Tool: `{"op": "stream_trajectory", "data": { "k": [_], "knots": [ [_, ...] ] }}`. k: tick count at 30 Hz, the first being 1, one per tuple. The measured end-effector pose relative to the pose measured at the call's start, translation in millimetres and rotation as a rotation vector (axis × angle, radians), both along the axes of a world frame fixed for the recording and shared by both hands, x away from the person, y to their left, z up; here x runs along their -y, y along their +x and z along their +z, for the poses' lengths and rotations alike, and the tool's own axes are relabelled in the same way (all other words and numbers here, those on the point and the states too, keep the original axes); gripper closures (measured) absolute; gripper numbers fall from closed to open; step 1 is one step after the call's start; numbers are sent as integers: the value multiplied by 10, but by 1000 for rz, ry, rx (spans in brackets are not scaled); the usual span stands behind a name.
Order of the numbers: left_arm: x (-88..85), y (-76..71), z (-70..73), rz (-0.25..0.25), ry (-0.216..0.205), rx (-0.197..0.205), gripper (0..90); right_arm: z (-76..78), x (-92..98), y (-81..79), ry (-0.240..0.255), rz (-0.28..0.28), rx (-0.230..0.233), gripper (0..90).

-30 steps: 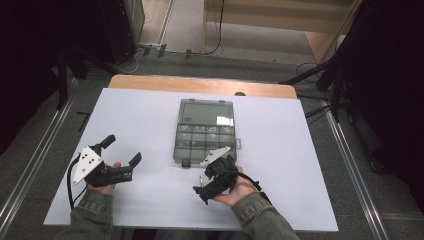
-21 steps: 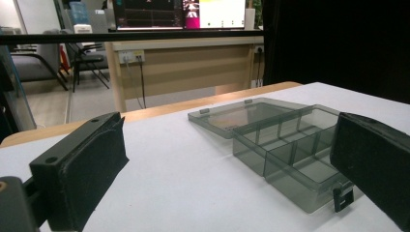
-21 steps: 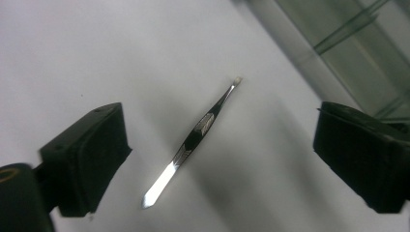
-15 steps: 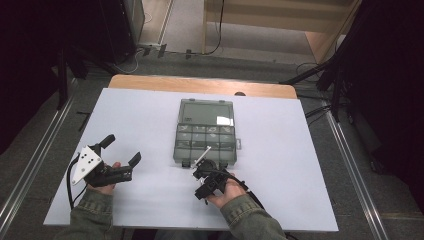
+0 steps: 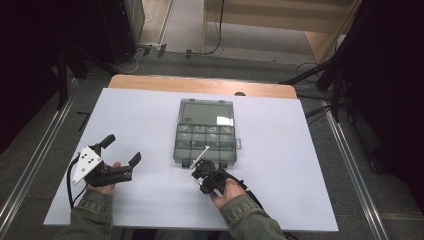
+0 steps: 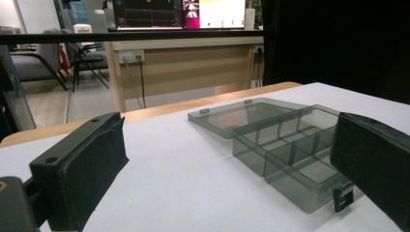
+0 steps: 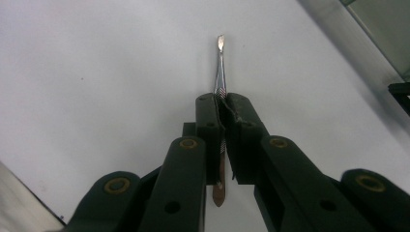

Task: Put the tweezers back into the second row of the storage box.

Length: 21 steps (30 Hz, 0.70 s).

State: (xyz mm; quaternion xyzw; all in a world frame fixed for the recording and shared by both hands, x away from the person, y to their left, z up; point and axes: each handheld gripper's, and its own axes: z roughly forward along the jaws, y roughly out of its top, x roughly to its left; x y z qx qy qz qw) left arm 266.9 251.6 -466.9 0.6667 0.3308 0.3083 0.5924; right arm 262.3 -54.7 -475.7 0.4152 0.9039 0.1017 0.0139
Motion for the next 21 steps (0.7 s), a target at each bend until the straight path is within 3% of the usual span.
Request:
{"op": "stream_trajectory", "data": {
  "k": [10,20,21],
  "knots": [
    [1,0,-1,0,1,0,0,93,95,-13,69,-9,0,865],
    [5,3,-5,-2,1,-3,0,206,219,-5,170,-14,41,864],
    [5,3,-5,-2,1,-3,0,239,248,0,201,-24,42,864]
  ]
}}
